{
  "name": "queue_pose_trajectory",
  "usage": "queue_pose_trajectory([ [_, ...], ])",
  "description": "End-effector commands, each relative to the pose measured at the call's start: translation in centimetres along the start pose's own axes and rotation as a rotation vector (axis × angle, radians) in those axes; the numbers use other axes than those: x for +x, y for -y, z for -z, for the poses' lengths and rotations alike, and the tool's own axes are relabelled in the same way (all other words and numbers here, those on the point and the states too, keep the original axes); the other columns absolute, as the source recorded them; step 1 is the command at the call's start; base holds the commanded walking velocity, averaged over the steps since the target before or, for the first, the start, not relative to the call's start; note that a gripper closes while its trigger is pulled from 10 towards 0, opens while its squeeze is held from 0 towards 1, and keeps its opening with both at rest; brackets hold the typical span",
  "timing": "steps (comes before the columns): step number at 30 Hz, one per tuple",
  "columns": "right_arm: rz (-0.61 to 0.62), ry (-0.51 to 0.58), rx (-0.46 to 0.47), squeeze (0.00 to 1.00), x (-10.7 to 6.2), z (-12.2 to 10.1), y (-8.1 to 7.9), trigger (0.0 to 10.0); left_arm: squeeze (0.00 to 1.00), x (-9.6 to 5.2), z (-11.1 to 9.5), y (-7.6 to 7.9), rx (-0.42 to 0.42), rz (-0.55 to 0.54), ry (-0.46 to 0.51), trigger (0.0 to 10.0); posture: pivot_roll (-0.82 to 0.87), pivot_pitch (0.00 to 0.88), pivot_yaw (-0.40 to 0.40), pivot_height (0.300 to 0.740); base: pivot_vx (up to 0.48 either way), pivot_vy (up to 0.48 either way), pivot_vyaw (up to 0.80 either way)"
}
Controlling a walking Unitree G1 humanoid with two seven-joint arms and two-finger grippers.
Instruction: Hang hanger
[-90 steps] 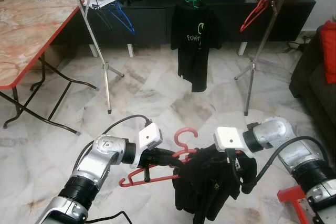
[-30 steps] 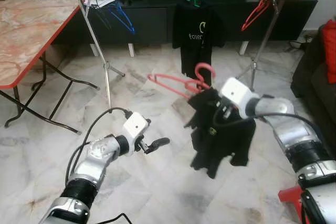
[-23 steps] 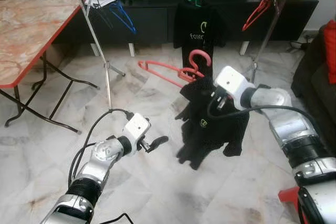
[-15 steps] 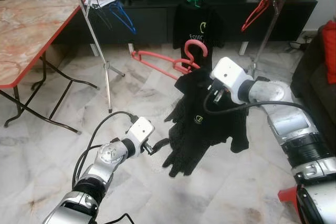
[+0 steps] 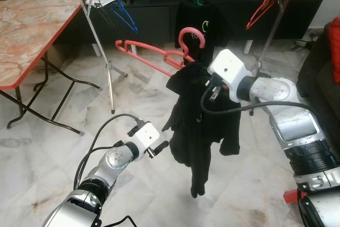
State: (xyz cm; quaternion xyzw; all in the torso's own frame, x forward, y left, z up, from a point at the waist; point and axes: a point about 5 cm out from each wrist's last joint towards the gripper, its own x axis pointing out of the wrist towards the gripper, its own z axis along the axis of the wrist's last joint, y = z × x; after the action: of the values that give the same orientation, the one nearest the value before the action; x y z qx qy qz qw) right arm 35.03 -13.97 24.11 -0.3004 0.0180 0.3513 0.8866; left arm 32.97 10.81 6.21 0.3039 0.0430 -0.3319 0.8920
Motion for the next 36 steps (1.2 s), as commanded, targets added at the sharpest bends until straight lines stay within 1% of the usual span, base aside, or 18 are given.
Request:
queue_pose_trajectory([
  [1, -0.017, 0.074, -0.018, 0.0, -0.4, -2.0, -0.3, 0.0, 0.0, -0.1, 0.3, 0.0, 0.071, -0.006, -0.02, 10.0, -0.09, 0.101, 0.092, 0.74, 0.0, 0.0, 0.0],
  [5, -0.051, 0.1, -0.035, 0.0, -0.5, -3.1, -0.9, 0.0, 0.0, 0.0, 0.3, -0.4, 0.126, -0.059, -0.027, 10.0, -0.09, 0.109, 0.094, 0.74, 0.0, 0.0, 0.0],
  [9, -0.066, 0.107, -0.039, 0.0, -0.5, -3.3, -1.3, 0.0, 0.0, -0.1, 0.5, -0.5, 0.086, -0.098, -0.035, 10.0, -0.09, 0.111, 0.094, 0.74, 0.0, 0.0, 0.0],
  [14, -0.081, 0.115, -0.032, 0.0, -0.7, -3.7, -1.9, 0.0, 0.0, -0.1, 0.5, -0.7, 0.12, -0.127, -0.026, 10.0, -0.09, 0.124, 0.099, 0.74, 0.0, 0.0, 0.0],
  [15, -0.092, 0.119, -0.033, 0.0, -0.7, -3.9, -2.2, 0.0, 0.0, -0.1, 0.5, -0.7, 0.142, -0.134, -0.025, 10.0, -0.09, 0.124, 0.099, 0.74, 0.0, 0.0, 0.0],
  [18, -0.112, 0.126, -0.041, 0.0, -0.8, -4.1, -2.5, 0.0, 0.0, 0.0, 0.4, -0.6, 0.186, -0.124, -0.019, 10.0, -0.09, 0.127, 0.102, 0.74, 0.0, 0.0, 0.0],
  [20, -0.122, 0.128, -0.047, 0.0, -0.8, -4.2, -2.7, 0.0, 0.0, 0.0, 0.3, -0.3, 0.233, -0.094, -0.015, 10.0, -0.09, 0.128, 0.103, 0.74, 0.0, 0.0, 0.0],
  [21, -0.122, 0.128, -0.047, 0.0, -0.8, -4.2, -2.7, 0.0, 0.0, 0.0, 0.3, -0.3, 0.233, -0.094, -0.015, 10.0, -0.09, 0.128, 0.103, 0.74, 0.0, 0.0, 0.0],
  [23, -0.131, 0.13, -0.053, 0.0, -1.0, -4.3, -2.8, 0.0, 0.0, 0.1, 0.2, -0.1, 0.261, -0.073, -0.012, 10.0, -0.09, 0.128, 0.103, 0.74, 0.0, 0.0, 0.0],
  [25, -0.135, 0.13, -0.055, 0.0, -1.0, -4.4, -2.9, 0.0, 0.0, 0.1, 0.3, 0.0, 0.266, -0.073, -0.012, 10.0, -0.09, 0.128, 0.103, 0.74, 0.0, 0.0, 0.0],
  [27, -0.144, 0.134, -0.062, 0.0, -1.2, -4.6, -3.0, 0.0, 0.0, 0.2, 0.3, 0.0, 0.293, -0.089, -0.023, 10.0, -0.09, 0.129, 0.105, 0.74, 0.0, 0.0, 0.0],
  [31, -0.149, 0.138, -0.071, 0.0, -1.4, -4.8, -3.0, 0.0, 0.0, 0.1, 0.7, -0.6, 0.329, -0.145, -0.074, 10.0, -0.1, 0.129, 0.102, 0.74, 0.0, 0.0, 0.0],
  [34, -0.155, 0.138, -0.079, 0.0, -1.5, -4.9, -3.0, 0.0, 0.0, 0.1, 0.9, -1.1, 0.339, -0.18, -0.1, 10.0, -0.1, 0.128, 0.102, 0.74, 0.0, 0.0, 0.0],
  [36, -0.157, 0.137, -0.08, 0.0, -1.6, -4.9, -3.0, 0.0, 0.0, 0.1, 0.9, -1.2, 0.348, -0.184, -0.107, 10.0, -0.1, 0.129, 0.102, 0.74, 0.0, 0.0, 0.0],
])
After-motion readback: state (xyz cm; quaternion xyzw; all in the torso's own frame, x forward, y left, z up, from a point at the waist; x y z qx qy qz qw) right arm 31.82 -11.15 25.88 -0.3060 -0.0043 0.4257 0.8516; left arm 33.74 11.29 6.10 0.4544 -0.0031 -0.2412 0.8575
